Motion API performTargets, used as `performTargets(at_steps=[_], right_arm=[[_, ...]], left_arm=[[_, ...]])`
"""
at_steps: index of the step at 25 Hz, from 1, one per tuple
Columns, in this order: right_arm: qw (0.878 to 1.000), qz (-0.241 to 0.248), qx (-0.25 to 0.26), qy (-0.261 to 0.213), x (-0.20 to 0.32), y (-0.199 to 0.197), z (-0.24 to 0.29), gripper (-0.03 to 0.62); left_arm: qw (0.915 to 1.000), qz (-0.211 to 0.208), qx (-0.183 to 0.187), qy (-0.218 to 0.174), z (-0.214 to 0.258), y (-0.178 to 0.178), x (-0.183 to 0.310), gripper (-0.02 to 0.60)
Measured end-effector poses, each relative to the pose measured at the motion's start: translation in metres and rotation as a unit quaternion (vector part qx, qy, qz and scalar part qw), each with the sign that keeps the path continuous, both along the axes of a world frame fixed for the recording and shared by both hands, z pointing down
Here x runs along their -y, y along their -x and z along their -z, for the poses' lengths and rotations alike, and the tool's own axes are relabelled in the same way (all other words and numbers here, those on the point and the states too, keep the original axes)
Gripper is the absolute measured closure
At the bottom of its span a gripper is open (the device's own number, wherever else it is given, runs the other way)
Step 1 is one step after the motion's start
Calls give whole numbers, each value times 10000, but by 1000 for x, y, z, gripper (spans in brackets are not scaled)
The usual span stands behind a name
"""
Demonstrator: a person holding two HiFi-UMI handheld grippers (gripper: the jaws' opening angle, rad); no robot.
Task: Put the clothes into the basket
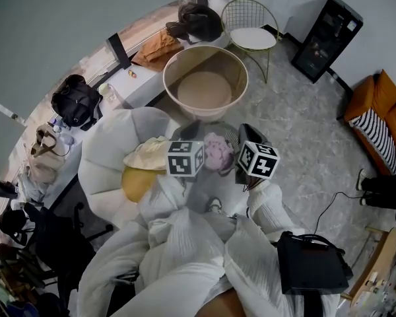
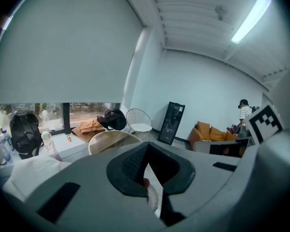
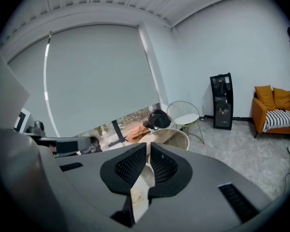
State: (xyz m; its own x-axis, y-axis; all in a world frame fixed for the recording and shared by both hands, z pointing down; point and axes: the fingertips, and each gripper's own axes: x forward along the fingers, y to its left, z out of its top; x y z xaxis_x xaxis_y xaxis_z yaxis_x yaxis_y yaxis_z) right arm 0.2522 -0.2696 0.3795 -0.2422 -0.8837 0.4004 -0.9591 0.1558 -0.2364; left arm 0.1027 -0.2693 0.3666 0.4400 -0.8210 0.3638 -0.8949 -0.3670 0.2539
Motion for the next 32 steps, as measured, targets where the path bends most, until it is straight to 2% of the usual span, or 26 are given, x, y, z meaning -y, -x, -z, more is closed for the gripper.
performTargets(at_steps=[9, 13, 17, 20, 24, 29, 32], right_arm=[[9989, 325, -74, 331, 17, 1, -22, 554], [9962, 696, -81, 508, 28, 14, -36, 554], [9903, 1186, -28, 723, 42, 42, -52, 557], [9812, 1757, 16, 800, 51, 88, -58, 557], [9640, 2491, 25, 931, 42, 149, -73, 557], [9492, 2897, -67, 1226, 29, 195, -100, 557], [9443, 3029, -198, 1271, 26, 213, -109, 557]], left_arm=[[9987, 426, -11, 275, -21, 11, 9, 575], [9955, 840, 5, 439, -33, 28, 8, 575], [9884, 1399, 116, 575, -40, 59, -1, 575], [9773, 1987, 182, 709, -49, 101, -14, 575], [9539, 2839, 149, 964, -66, 155, -49, 575], [9296, 3501, 52, 1149, -83, 204, -87, 575], [9199, 3723, -118, 1223, -98, 223, -97, 575]])
